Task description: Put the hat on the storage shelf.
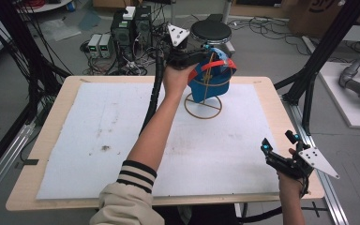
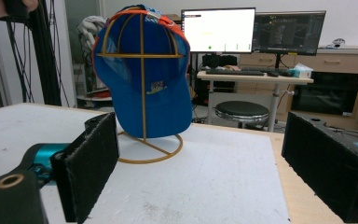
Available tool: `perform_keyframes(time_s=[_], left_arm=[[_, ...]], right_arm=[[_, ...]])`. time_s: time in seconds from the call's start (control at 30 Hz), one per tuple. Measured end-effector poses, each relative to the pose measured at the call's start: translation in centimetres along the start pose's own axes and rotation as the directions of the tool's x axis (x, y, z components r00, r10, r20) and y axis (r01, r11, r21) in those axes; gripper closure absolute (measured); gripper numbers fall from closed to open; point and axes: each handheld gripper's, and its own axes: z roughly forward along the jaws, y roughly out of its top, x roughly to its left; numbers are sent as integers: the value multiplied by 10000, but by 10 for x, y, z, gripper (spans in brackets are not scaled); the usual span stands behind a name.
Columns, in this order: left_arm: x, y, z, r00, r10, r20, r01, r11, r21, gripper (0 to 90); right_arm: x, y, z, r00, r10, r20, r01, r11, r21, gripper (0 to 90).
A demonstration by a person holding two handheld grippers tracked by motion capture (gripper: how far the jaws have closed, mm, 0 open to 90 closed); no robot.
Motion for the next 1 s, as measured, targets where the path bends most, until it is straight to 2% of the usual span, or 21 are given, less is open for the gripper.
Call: perform_keyframes(time_s=[0.13, 0.27, 0.4, 0.67, 0.77, 1.0], left_arm=[[6, 4, -15, 9998, 216, -39, -216, 9998, 10, 153], [14, 9, -30, 9996, 293, -13, -293, 9994, -177, 151], [23, 12, -49, 9977, 577, -361, -588, 9978, -320, 151], [44, 16, -87, 9961, 670, -579, -699, 9963, -496, 151], [52, 16, -102, 9944, 688, -796, -740, 9952, -642, 151], [74, 14, -135, 9921, 537, -1136, -659, 9921, -1063, 151]], right_arm=[[0, -1, 0, 10000, 5, 21, -4, 10000, -21, 108], [1, -3, 1, 10000, 30, 31, -30, 10000, 20, 108], [2, -3, 1, 10000, -23, 3, 23, 10000, 61, 108], [4, -5, 2, 10000, -87, 14, 87, 10000, 20, 108], [5, -5, 2, 9999, -143, 29, 142, 9999, 54, 108], [4, -4, 2, 9999, -14, 171, 15, 10000, -48, 108]])
